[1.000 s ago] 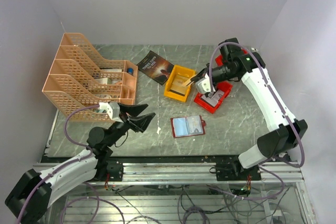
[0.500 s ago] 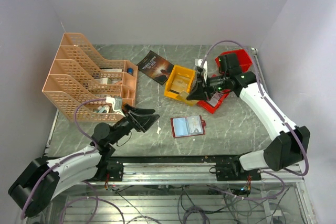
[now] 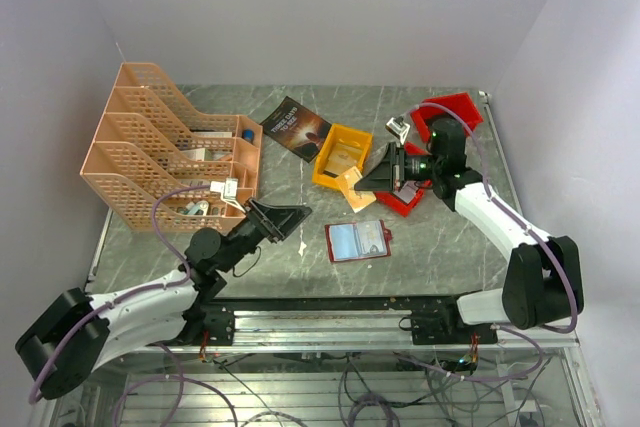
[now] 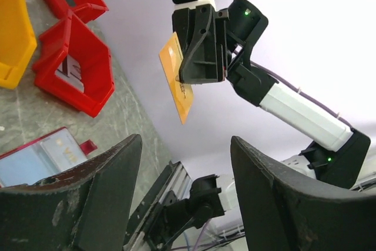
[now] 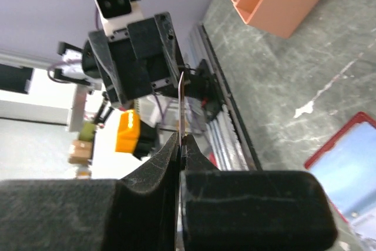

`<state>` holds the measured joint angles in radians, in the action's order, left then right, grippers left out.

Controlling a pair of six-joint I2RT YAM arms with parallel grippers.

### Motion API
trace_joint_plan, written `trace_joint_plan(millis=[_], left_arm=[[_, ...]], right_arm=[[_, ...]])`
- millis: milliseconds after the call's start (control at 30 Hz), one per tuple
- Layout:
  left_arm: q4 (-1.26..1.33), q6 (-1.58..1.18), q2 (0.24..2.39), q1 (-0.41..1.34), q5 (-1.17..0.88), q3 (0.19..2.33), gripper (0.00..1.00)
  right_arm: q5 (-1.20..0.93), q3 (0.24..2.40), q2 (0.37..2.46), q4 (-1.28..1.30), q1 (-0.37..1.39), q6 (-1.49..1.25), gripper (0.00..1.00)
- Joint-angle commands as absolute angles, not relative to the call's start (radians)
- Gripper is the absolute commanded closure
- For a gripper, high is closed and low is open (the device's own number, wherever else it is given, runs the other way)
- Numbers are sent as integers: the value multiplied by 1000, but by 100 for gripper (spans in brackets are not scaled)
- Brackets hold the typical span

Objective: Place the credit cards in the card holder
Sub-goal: Adjust the credit card.

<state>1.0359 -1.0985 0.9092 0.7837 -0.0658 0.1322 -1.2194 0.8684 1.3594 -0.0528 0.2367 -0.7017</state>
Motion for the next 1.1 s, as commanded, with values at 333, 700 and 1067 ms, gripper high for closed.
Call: trace_joint_plan(millis=[333,700,1067], left_arm=[[1195,-1177,1172,937,102,267,31],[1262,-1178,1320,983,136,379,31],[1263,-1197,1424,1002,128,471,47]], right_arm=[[-1227,839,1362,-284,233,-1089,100],[-1236,823,1366,-296,235,-1098,100],[-1239,813,1356,-316,237,-1102,100]])
